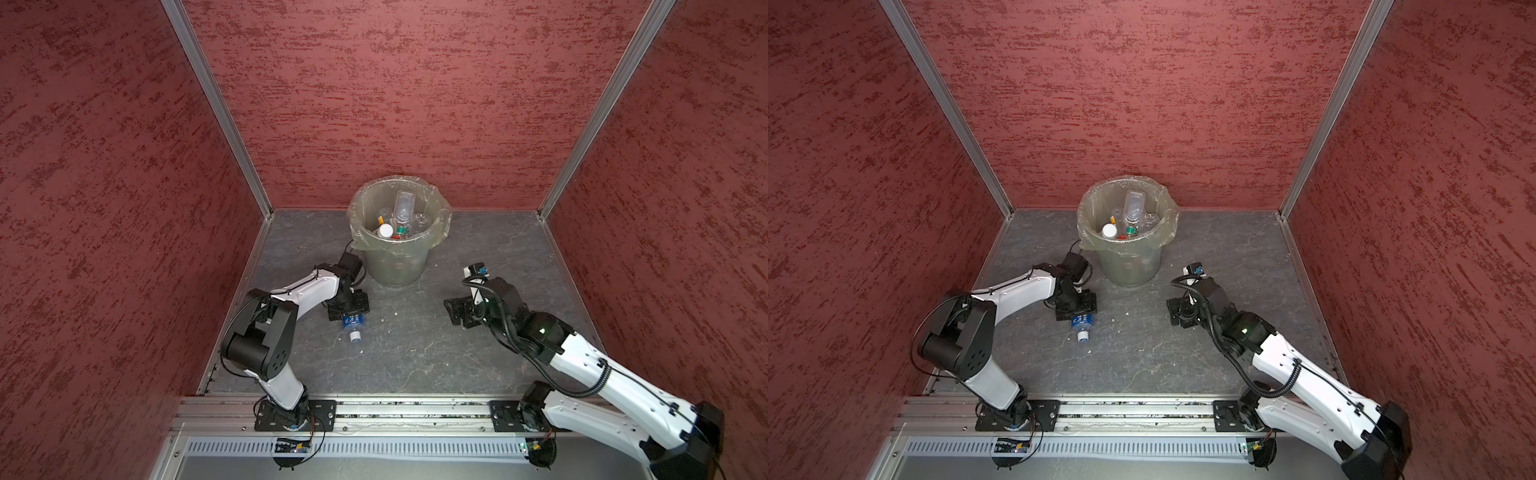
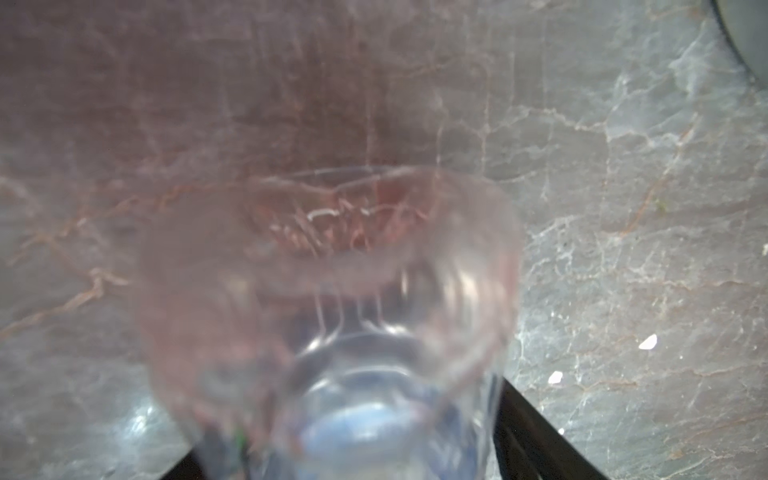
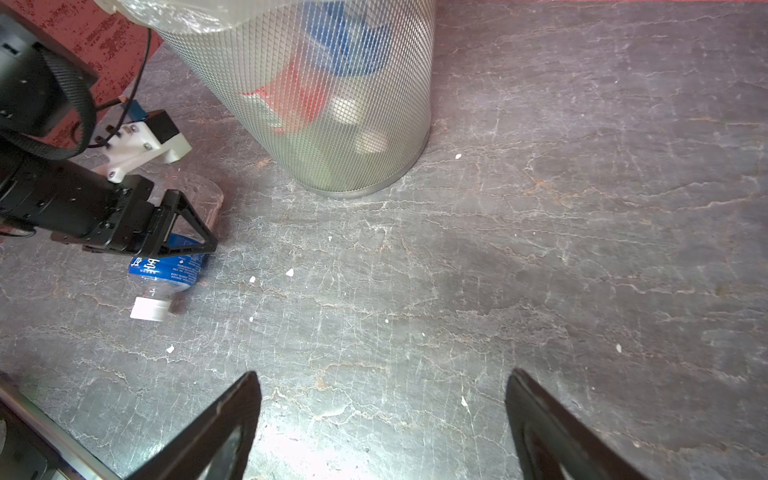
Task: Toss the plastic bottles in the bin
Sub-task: 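Close the left gripper around the blue-labeled bottle's base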
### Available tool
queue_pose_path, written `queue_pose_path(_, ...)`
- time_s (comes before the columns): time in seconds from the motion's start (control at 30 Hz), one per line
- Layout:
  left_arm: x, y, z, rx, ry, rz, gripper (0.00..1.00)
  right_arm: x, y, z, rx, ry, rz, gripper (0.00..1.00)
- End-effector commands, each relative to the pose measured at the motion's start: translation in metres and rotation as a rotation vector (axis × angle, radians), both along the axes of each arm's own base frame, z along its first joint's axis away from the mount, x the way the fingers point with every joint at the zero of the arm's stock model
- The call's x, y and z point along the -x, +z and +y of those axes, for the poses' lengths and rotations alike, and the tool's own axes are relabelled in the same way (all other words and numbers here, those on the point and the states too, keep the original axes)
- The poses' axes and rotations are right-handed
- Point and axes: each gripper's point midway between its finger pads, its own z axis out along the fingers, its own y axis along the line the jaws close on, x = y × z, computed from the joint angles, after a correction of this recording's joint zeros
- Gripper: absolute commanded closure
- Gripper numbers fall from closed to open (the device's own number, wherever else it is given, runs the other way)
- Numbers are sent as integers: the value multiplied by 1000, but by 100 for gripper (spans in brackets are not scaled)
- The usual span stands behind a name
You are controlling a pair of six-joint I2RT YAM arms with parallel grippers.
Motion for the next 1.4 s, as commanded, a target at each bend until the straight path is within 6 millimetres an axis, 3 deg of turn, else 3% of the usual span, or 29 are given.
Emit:
queue_pose_path(0.0,-5,-3,-4,19,-31,29,21,3,-2,-4,7,-10,1,8)
queue_pose_path(0.4,-2,-9,9,-17,-33,58,30,2,-3,-3,6,-11,1,7)
queue_pose_path(0.77,3,-21,1,18,-42,105,32,2,-2,-5,2,-19,-5,7)
queue_pose_path(0.93,3,-21,0,18,-39,99,40,3,-1,-5,1,-18,-5,7)
queue_pose_path(1.2,0,6,-5,93,-15,-12,58,3,-1,-5,-1,-18,-7,7)
queue_pose_path(1.37,0,31,-3,130,5,-95,63,3,-1,-4,-2,-16,-6,8)
